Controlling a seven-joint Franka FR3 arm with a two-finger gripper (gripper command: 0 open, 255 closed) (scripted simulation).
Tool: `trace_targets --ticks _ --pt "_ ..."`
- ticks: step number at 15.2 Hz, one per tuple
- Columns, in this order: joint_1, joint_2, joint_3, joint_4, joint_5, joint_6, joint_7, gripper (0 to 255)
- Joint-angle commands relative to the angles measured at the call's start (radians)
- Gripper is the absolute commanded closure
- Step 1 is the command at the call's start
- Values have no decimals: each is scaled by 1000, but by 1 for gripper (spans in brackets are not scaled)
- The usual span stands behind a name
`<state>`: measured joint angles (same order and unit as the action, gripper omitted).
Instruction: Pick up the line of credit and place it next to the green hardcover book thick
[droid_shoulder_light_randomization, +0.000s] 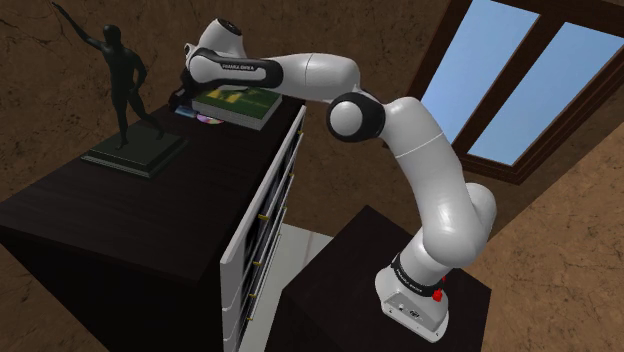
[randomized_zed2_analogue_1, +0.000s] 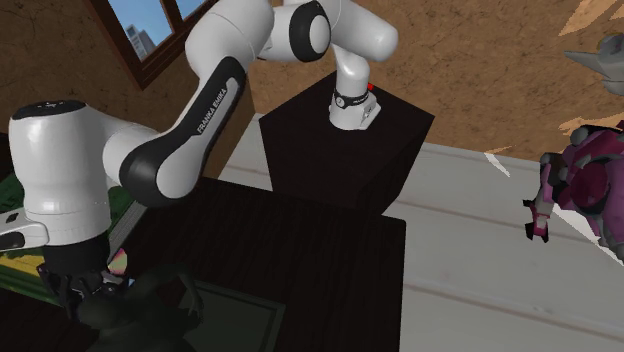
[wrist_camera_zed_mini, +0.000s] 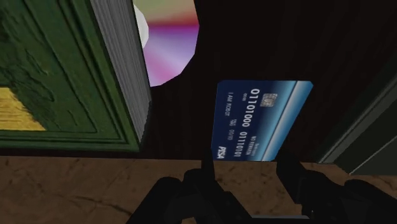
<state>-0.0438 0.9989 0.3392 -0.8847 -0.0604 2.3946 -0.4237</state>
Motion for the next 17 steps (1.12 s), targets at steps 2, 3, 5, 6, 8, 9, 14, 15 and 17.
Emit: trace_targets --ticks 2,3,5,6,8,9,14,15,17 --pt "-5 5 1 -33 0 37 -5 255" --pt "-6 11 0 -37 0 46 -7 255" --pt "-7 20 0 -48 0 66 -10 255" --pt "-7 24 0 -50 0 72 -11 255" --pt "-7 24 0 -49 0 72 -11 255" --pt "-7 24 0 -49 0 71 -11 255" --pt "-7 24 0 -49 0 71 -11 0" --pt "-7 24 0 -49 0 71 -11 0" --pt "-7 24 0 -49 0 71 -11 0"
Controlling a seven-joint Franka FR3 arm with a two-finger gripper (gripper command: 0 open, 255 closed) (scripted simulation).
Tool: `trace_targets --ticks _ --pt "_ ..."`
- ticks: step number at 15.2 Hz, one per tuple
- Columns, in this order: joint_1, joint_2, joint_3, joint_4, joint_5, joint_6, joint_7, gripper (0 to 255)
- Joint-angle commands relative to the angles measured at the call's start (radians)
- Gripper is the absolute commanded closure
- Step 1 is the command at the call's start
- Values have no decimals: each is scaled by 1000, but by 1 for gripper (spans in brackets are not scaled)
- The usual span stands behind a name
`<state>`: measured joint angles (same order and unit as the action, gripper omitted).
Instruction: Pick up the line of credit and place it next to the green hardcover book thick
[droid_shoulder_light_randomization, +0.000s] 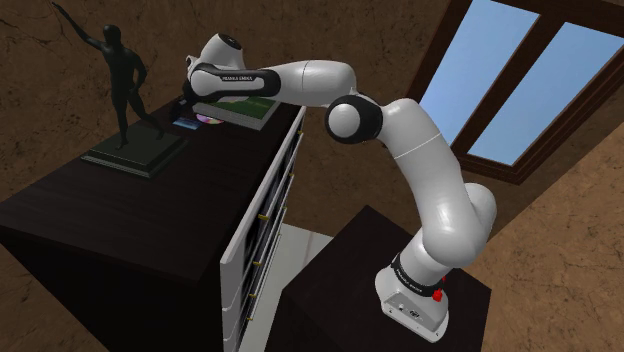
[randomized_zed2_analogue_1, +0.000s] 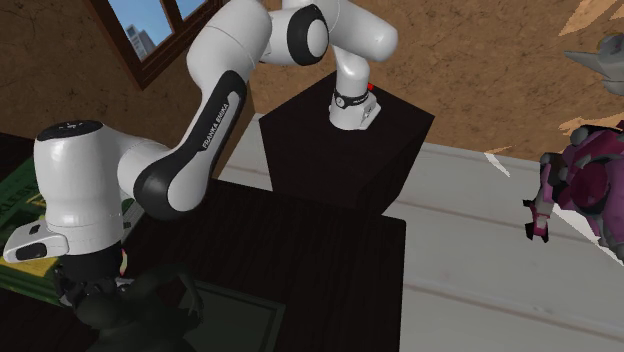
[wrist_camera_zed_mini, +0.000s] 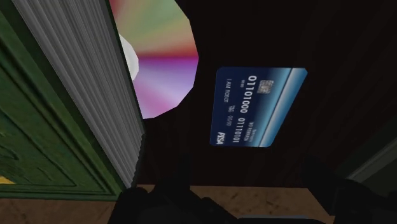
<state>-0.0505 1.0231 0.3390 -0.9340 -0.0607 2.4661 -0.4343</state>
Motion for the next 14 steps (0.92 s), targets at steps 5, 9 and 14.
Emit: trace_targets --ticks 5,9,14 --pt "-52 -142 20 -176 16 28 -4 0" --pt "-64 -175 25 -212 21 30 -6 0" --pt "-64 -175 25 -212 21 30 -6 0"
